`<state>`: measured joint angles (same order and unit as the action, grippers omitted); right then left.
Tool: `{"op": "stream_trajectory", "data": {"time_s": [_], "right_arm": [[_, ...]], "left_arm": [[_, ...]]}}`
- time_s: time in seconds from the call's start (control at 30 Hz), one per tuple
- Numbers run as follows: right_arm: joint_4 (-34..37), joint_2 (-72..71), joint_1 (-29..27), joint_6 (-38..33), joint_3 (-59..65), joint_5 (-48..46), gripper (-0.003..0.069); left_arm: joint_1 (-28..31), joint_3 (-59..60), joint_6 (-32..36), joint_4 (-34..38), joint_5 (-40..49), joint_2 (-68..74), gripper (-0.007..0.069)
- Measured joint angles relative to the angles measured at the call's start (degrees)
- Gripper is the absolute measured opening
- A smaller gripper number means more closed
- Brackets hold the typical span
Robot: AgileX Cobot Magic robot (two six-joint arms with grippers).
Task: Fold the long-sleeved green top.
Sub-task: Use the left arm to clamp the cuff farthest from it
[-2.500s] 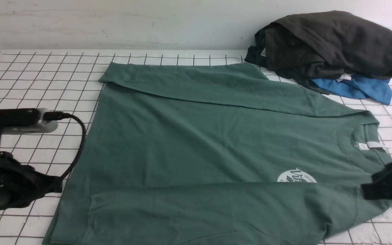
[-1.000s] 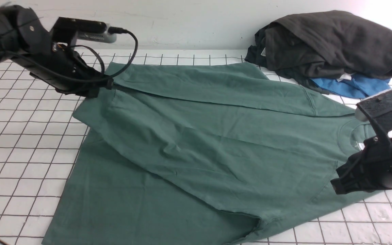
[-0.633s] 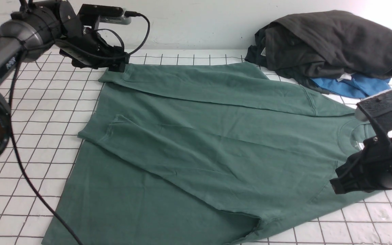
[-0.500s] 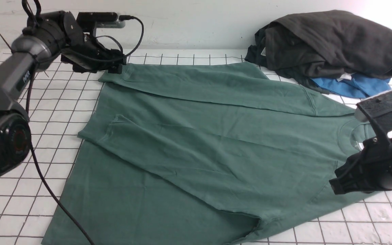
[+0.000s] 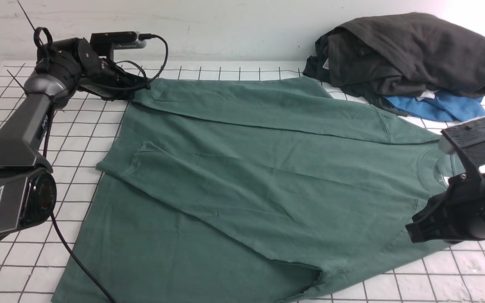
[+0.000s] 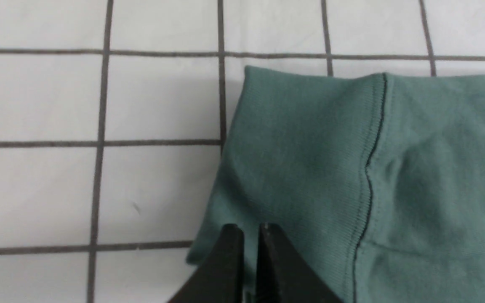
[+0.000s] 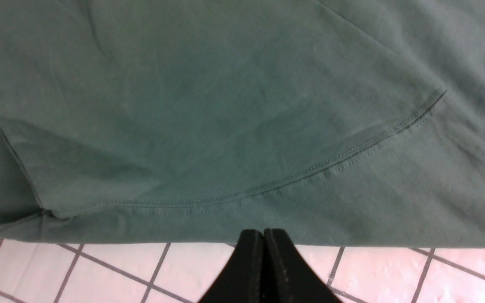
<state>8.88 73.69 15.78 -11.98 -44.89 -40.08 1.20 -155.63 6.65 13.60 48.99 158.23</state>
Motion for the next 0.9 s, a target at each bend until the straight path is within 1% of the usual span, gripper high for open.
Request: {"op": "stream_trajectory", "data": {"time_s": [0.03,0.13,0.17,0.23,0.27,0.37,0.47,0.53,0.57,0.6,0.63,0.7,0.73,0.77,0.8,0.83,0.9], "right_arm": [[0.0,0.0,0.0,0.0,0.0,0.0,-0.0015],[-1.16,0.0,0.0,-0.06,0.0,0.0,-0.0015],[-1.36,0.0,0.0,-0.06,0.0,0.0,-0.0015],[-2.95,0.0,0.0,-0.1,0.0,-0.02,-0.0015],[-3.56,0.0,0.0,-0.1,0.0,-0.02,-0.0015],[-4.24,0.0,0.0,-0.12,0.0,0.1,-0.0015],[-4.31,0.0,0.0,-0.17,0.0,0.36,-0.0015],[-3.86,0.0,0.0,-0.17,0.0,0.36,-0.0015],[-3.58,0.0,0.0,-0.17,0.0,0.2,-0.0015],[-3.58,0.0,0.0,-0.17,0.0,0.22,-0.0015],[-3.03,0.0,0.0,-0.17,0.0,-0.35,-0.0015],[-2.8,0.0,0.0,-0.17,0.0,-2.18,-0.0015],[-2.75,0.0,0.0,-0.17,0.0,-2.9,-0.0015],[-2.75,0.0,0.0,-0.17,0.0,-3.05,-0.0015],[-2.68,0.0,0.0,-0.17,0.0,-4.05,-0.0015],[-2.56,0.0,0.0,-0.17,0.0,-4.38,-0.0015],[-1.64,0.0,0.0,-0.17,0.0,-4.52,-0.0015]], "left_arm": [[0.0,-0.15,0.07,0.0,0.31,-0.12,0.0015],[0.0,-3.27,0.38,-0.64,9.18,-4.38,-0.0008],[0.0,-3.59,0.38,-0.75,10.43,-5.13,-0.0008],[-0.34,-4.47,0.38,-2.2,18.68,-10.63,-0.0008],[-0.62,-4.33,0.38,-3.04,20.33,-13.02,-0.0008],[-1.02,-2.34,0.25,-5.43,21.69,-17.7,-0.0008],[-1.14,0.99,-0.8,-6.17,19.76,-17.95,0.0014],[-1.14,2.96,-0.64,-7.17,15.61,-14.93,0.0073],[-1.14,3.46,-0.35,-7.71,13.82,-13.03,0.0116],[-1.14,3.46,-0.26,-7.8,13.82,-12.65,0.0126],[-1.14,4.04,-0.05,-8.25,11.76,-9.75,0.0215],[-1.14,4.35,-0.03,-8.45,9.34,-6.76,0.0338],[-1.14,4.34,-0.03,-8.45,8.47,-6.12,0.0381],[-1.14,4.34,-0.03,-8.45,7.78,-5.75,0.0391],[-1.14,4.34,-0.03,-8.45,4.38,-4.66,0.0443],[-1.14,4.34,-0.03,-8.45,2.11,-3.95,0.0456],[-1.14,4.34,-0.09,-8.34,-1.66,-2.64,0.0444]]}}
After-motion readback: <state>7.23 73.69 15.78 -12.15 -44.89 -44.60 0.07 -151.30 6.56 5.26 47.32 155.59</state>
